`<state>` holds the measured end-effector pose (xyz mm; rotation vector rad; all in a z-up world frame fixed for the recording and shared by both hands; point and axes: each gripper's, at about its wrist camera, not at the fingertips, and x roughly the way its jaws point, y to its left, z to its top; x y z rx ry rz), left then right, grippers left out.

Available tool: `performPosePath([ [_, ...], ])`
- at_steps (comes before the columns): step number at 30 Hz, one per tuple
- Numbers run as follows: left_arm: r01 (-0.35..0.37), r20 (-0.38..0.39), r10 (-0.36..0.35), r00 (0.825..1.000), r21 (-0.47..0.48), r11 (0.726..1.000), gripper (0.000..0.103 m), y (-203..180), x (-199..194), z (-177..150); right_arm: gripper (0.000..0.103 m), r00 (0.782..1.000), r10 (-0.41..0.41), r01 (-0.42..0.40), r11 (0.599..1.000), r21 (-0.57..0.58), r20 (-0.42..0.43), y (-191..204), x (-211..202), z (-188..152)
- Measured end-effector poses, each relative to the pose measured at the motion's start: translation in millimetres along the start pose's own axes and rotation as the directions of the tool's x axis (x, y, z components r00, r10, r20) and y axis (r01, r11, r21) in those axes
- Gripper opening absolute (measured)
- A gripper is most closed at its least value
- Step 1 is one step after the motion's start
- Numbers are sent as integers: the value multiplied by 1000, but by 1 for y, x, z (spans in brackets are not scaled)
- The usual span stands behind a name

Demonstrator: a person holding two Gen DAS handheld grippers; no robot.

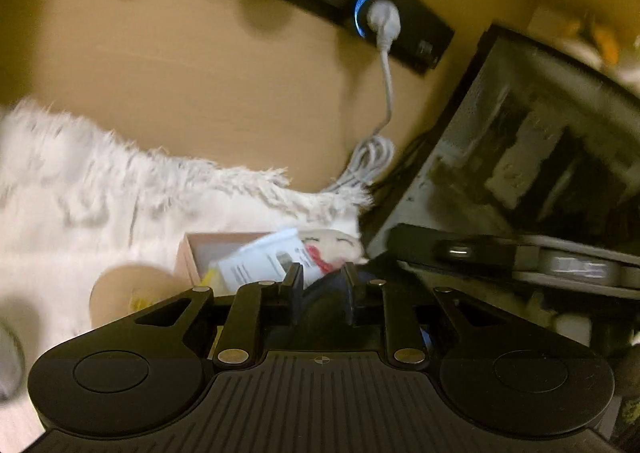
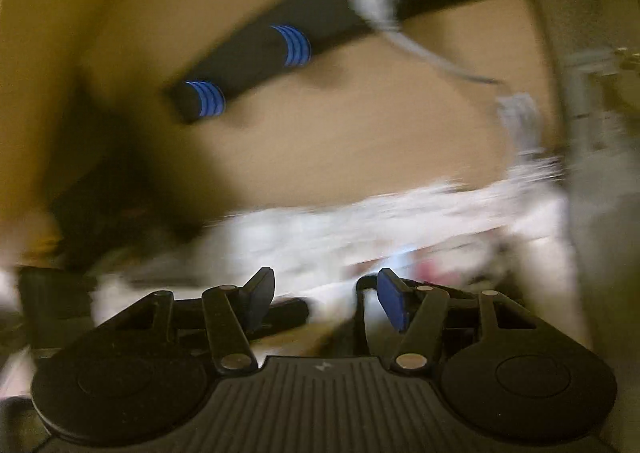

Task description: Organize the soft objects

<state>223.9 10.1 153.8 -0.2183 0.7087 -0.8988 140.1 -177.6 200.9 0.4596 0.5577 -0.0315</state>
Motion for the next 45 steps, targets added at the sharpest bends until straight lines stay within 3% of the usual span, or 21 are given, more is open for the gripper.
performPosePath([
  [5,-81,-67,87,994,79,994,23,-15,43,6,58,985,-174,173,984,-36,-13,-21,28,6],
  [8,-97,-99,110,989,124,988,23,-16,51,-5,66,990,-144,143,987,-76,-2,-15,7,-2],
  [10,-118,-126,138,982,156,981,23,-14,58,-12,69,989,-147,144,974,-176,-6,1,-9,-21],
  [14,-97,-128,106,986,76,992,23,4,59,-10,73,980,-198,186,918,-352,1,25,-19,-73],
  [18,-104,-90,101,991,-27,994,23,21,51,1,73,971,-229,187,907,-377,-71,30,15,-109],
  [19,-105,-88,101,991,-42,994,23,23,47,2,78,971,-233,196,903,-383,-51,31,19,-114],
  [21,-105,-90,101,991,-36,994,23,23,37,3,78,972,-234,214,897,-387,-7,33,23,-115],
  [24,-82,-107,79,991,-20,996,23,23,18,-3,78,957,-287,277,865,-419,42,37,28,-110],
  [29,9,-172,-14,985,-32,999,23,34,-20,-35,78,956,-292,271,865,-422,15,30,33,-103],
  [32,36,-248,-41,968,-26,999,23,46,-30,-66,78,957,-291,268,870,-415,6,28,35,-104],
  [37,1,-377,2,926,7,1000,23,65,-28,-106,78,955,-296,270,867,-419,2,29,35,-105],
  [40,-27,-407,19,913,-16,999,22,74,-11,-111,78,954,-299,272,868,-415,0,30,36,-106],
  [45,-2,-376,-17,926,-51,999,24,68,15,-102,78,961,-276,252,884,-394,-5,31,23,-104],
])
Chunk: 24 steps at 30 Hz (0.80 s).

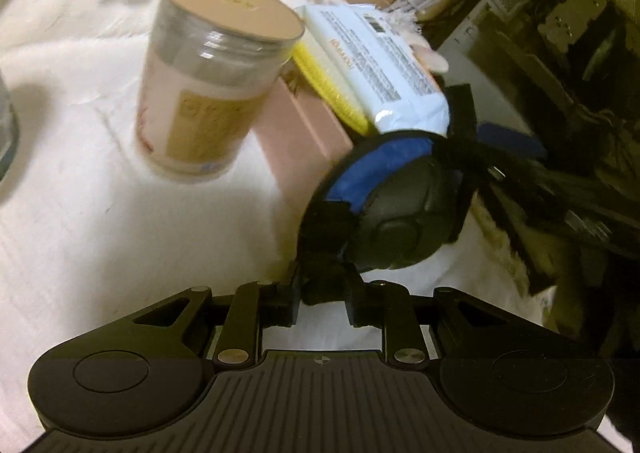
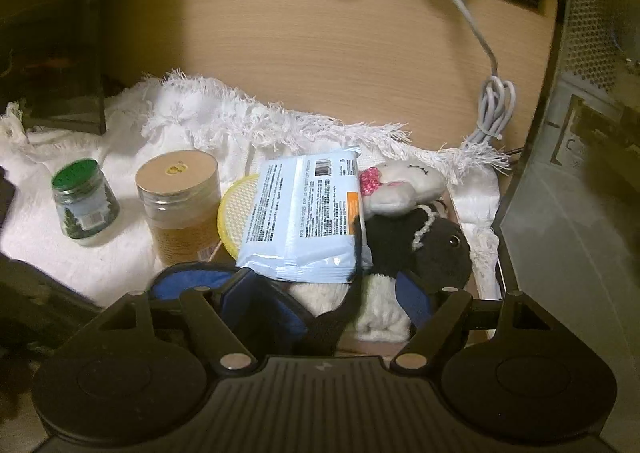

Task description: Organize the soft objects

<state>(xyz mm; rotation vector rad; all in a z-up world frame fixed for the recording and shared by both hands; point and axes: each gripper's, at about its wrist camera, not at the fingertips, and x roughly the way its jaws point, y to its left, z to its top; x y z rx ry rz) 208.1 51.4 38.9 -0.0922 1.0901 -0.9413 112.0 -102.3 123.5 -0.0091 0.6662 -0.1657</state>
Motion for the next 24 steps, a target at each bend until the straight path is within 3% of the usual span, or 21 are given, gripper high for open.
performPosePath([
  [3,14,5,-13,1000,-12,1000,24,-5,4,7,78,997,78,-78,997,20,2,-7,-22,-5],
  [7,51,38,-50,998,-23,998,24,-11,0,17,79,977,191,-189,982,25,-100,-9,-23,-22],
  [10,67,61,-65,996,-30,997,24,-11,-4,22,79,977,158,-159,987,-1,-143,3,-1,-35],
  [15,69,70,-67,995,-25,997,25,-14,-5,32,73,993,86,-85,996,24,-83,9,25,-36],
  [19,59,106,-56,993,-24,998,26,-19,-9,38,59,994,96,-93,995,44,-50,5,19,-33],
  [24,55,141,-57,988,19,998,25,-28,-20,43,59,997,73,-73,997,33,17,-1,4,-23],
])
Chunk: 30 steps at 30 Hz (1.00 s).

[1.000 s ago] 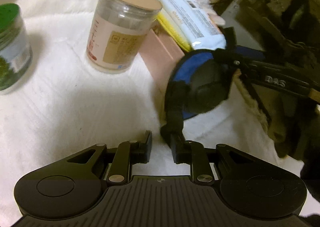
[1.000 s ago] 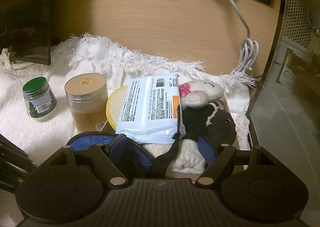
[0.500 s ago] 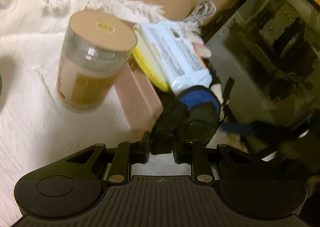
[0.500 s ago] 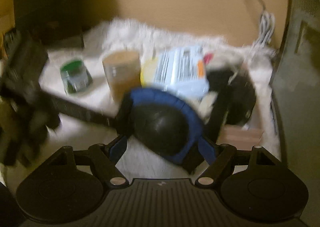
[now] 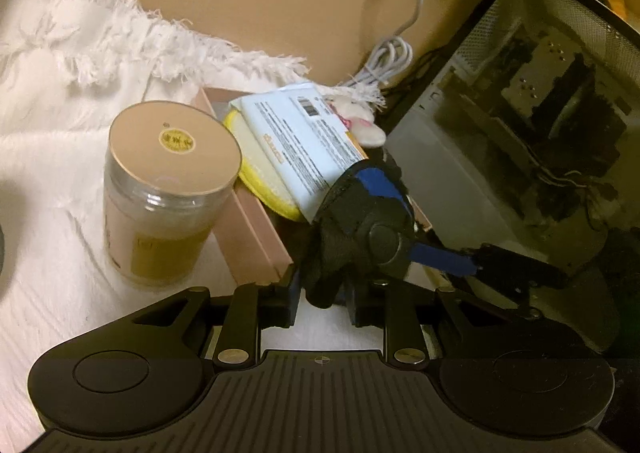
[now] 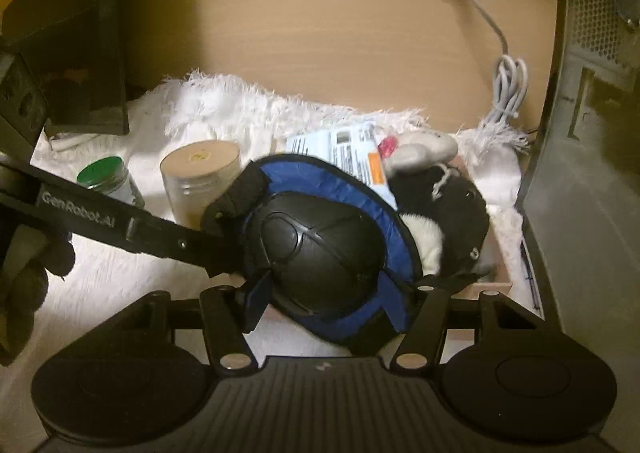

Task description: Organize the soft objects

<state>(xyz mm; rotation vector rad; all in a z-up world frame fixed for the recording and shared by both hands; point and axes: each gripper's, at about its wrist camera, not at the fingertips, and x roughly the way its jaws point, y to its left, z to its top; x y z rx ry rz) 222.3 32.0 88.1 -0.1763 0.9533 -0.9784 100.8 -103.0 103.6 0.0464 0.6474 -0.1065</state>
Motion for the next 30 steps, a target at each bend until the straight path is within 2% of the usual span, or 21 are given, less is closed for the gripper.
performPosePath([
  [4,-56,3,56,998,-8,998,25,0,4,6,62,1000,2,-2,1000,10,-25,-9,-4,-1],
  [5,-58,1,58,998,-8,998,25,0,6,7,66,999,-1,1,1000,18,-32,-14,-6,-4],
  [7,-72,2,72,997,8,997,26,-3,6,8,81,999,-23,25,999,45,-37,-24,-7,-9],
  [14,-77,-10,77,997,20,997,29,-5,10,11,85,991,27,-16,996,87,-130,-47,35,-25],
  [15,-81,-10,82,997,24,996,29,-6,10,11,76,991,37,-24,995,100,-128,-46,38,-25],
  [16,-86,-9,86,996,31,996,28,-8,10,11,60,991,66,-53,992,110,-115,-44,36,-25],
  [18,-94,-15,95,995,45,995,27,-12,10,12,55,993,99,-92,990,111,-58,-36,21,-21],
  [20,-99,-11,100,995,53,994,22,-15,8,14,39,992,125,-127,990,66,26,-25,-1,-11],
  [24,-19,35,16,999,75,997,22,-32,1,32,37,989,124,-124,992,-4,78,-14,-13,19],
  [27,-65,76,54,996,150,987,22,-50,9,54,37,994,50,-50,999,-12,92,-19,0,36],
  [30,-82,75,71,995,154,985,23,-54,26,74,38,997,-34,33,999,9,71,-34,20,48],
])
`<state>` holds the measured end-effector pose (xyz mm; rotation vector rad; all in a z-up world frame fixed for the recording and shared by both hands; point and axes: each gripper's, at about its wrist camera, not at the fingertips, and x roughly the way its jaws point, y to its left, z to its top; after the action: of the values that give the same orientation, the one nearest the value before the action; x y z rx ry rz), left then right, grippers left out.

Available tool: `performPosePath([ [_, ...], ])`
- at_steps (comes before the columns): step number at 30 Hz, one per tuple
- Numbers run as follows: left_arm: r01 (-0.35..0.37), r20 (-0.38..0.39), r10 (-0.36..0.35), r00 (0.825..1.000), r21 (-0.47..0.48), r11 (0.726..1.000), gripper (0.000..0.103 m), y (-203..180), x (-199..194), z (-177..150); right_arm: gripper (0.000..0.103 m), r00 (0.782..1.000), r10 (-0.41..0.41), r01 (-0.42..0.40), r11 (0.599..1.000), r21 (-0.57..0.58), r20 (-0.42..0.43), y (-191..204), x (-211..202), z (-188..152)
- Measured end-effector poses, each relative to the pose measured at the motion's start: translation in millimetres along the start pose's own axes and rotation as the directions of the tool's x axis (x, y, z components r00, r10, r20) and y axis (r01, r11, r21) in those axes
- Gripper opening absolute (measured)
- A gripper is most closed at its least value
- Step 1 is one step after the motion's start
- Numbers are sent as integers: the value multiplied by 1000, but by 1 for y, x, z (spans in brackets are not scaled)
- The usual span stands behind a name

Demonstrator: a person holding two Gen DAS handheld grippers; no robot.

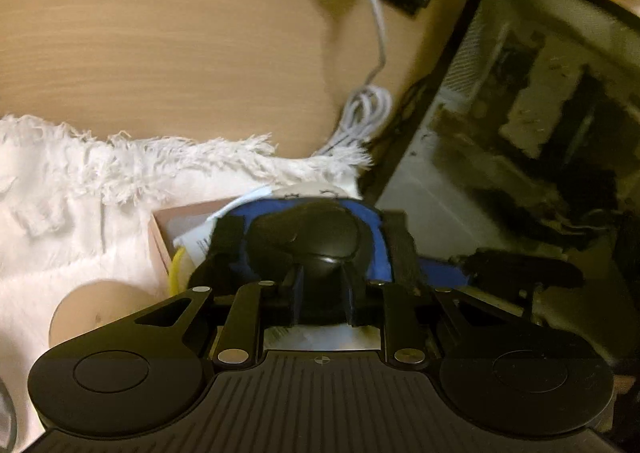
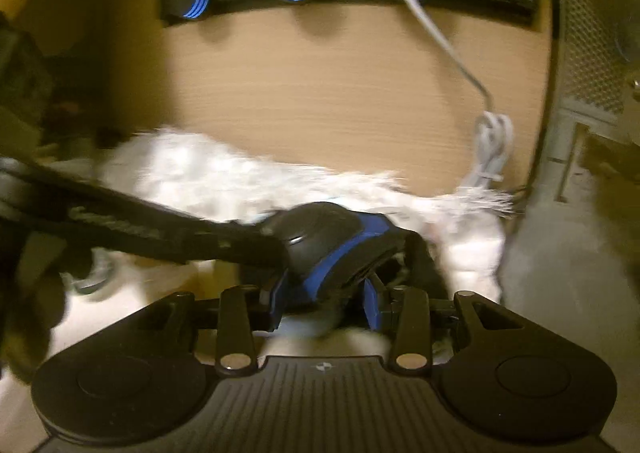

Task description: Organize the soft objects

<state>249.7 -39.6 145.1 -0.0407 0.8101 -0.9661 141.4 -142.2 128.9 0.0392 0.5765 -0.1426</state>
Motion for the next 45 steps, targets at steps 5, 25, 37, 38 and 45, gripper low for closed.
performPosePath([
  [5,-64,-53,64,997,-7,998,23,5,21,9,67,999,1,4,990,143,-32,-35,-5,4],
  [25,-169,-7,169,986,-26,985,23,3,-51,-12,70,996,55,-32,958,286,-74,-35,60,36],
  [37,-233,-69,230,971,-39,972,23,7,-96,-93,88,990,-137,143,959,246,-39,16,-36,-13],
  [38,-238,-79,234,969,-42,970,23,6,-96,-99,89,988,-142,151,960,236,-55,21,-41,-24],
  [45,-386,-80,379,922,-112,916,23,-16,-87,-148,91,953,-131,176,973,149,-272,22,-40,-109],
])
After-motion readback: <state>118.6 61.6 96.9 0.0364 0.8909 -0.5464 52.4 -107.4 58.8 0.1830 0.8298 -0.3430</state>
